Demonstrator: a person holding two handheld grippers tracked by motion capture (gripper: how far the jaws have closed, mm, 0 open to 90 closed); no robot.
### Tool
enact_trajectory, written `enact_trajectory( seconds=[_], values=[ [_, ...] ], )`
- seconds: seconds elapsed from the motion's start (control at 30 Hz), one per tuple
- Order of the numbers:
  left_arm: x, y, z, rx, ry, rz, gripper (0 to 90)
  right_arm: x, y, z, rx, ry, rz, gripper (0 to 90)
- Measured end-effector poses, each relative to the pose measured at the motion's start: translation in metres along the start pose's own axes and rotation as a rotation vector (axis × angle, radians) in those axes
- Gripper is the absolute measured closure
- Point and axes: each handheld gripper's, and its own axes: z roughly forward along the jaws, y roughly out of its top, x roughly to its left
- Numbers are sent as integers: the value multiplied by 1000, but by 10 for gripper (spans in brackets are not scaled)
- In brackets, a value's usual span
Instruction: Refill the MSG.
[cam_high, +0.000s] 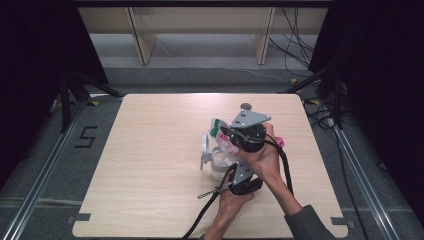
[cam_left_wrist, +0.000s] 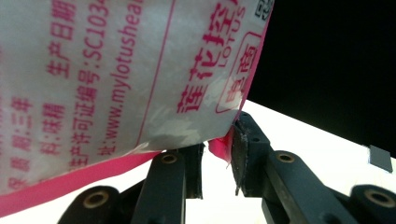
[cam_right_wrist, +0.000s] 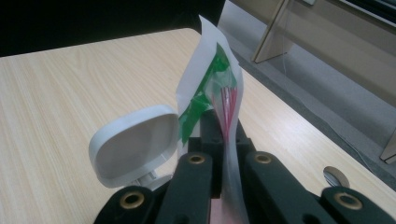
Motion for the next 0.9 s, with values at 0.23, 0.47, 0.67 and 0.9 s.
enact_trajectory(
  seconds=[0.23,0.47,0.67,0.9],
  values=[
    [0,0,0,-3,-12,-15,747,-2,0,1,-5,0,-16,900],
    [-1,1,0,-6,-14,-11,748,0,0,3,5,4,-4,900],
    [0,1,-1,-6,-10,-10,748,1,1,5,6,8,-6,900],
    [0,1,-2,-8,-8,-11,747,2,1,7,13,19,-6,900]
  ],
)
